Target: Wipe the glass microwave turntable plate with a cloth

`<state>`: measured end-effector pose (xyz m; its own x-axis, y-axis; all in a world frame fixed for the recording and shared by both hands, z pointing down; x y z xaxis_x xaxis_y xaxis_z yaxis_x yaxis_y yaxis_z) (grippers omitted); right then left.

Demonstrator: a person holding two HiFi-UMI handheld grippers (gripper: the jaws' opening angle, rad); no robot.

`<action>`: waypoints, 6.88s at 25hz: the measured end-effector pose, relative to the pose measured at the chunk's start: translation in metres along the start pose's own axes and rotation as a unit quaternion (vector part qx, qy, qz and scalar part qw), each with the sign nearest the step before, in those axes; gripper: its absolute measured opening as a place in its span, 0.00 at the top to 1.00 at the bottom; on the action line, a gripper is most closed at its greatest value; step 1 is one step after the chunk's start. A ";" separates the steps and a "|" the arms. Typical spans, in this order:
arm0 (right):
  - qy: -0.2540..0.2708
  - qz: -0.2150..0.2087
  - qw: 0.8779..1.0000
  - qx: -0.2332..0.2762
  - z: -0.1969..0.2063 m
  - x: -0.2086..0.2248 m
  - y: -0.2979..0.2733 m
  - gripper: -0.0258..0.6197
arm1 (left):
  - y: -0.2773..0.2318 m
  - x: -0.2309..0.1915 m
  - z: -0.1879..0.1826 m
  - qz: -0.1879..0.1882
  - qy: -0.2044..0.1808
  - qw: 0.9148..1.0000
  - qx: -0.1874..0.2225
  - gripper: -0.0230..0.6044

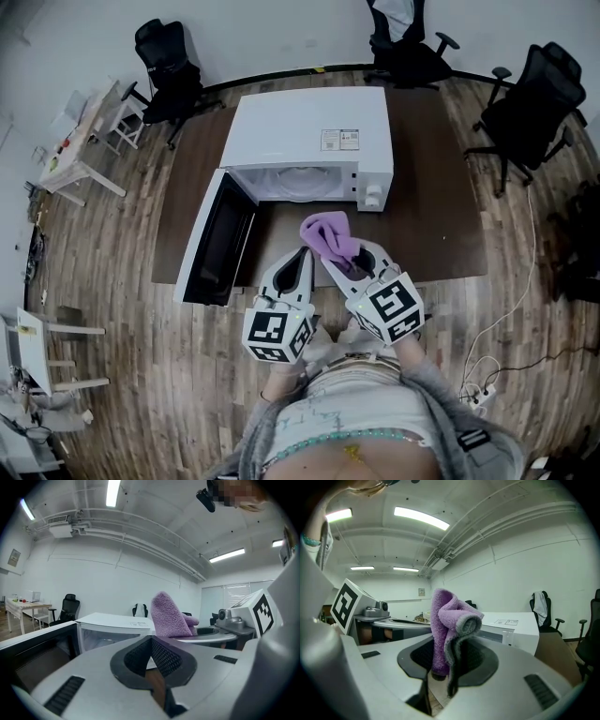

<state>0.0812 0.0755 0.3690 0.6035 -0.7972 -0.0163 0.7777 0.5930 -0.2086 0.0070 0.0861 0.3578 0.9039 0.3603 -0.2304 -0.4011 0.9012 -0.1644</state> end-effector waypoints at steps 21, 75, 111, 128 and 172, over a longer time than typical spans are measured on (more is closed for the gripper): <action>-0.030 0.095 0.994 -0.036 0.007 0.043 -0.052 0.78 | -0.073 -0.049 -0.008 0.084 0.007 0.996 -0.036 0.95; -0.006 0.041 0.998 -0.041 0.007 0.127 -0.123 0.78 | -0.156 -0.146 0.012 -0.034 0.035 0.995 -0.085 0.94; -0.024 0.082 0.993 -0.081 0.018 0.139 -0.141 0.78 | -0.196 -0.221 0.115 -0.039 0.133 0.968 -0.207 0.94; -0.019 0.070 0.993 -0.092 0.022 0.138 -0.146 0.78 | -0.202 -0.225 0.163 -0.019 0.407 0.892 -0.198 0.78; -0.023 0.058 0.994 -0.087 0.027 0.138 -0.141 0.78 | -0.217 -0.240 0.181 0.018 0.609 0.785 -0.116 0.89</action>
<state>0.0602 -0.1152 0.4222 0.6981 -0.7160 -0.0070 0.6624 0.6495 -0.3732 -0.0963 -0.1520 0.6224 0.1366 -0.2406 -0.9610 -0.5668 0.7766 -0.2750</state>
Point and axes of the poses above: the fingertips, and each gripper's own axes: y backward along the fingers, x to its right, z out of its underside, the point moved 3 cm from there along y, backward along the fingers, and after that the axes turned 5 degrees about y, right-handed, at the moved point
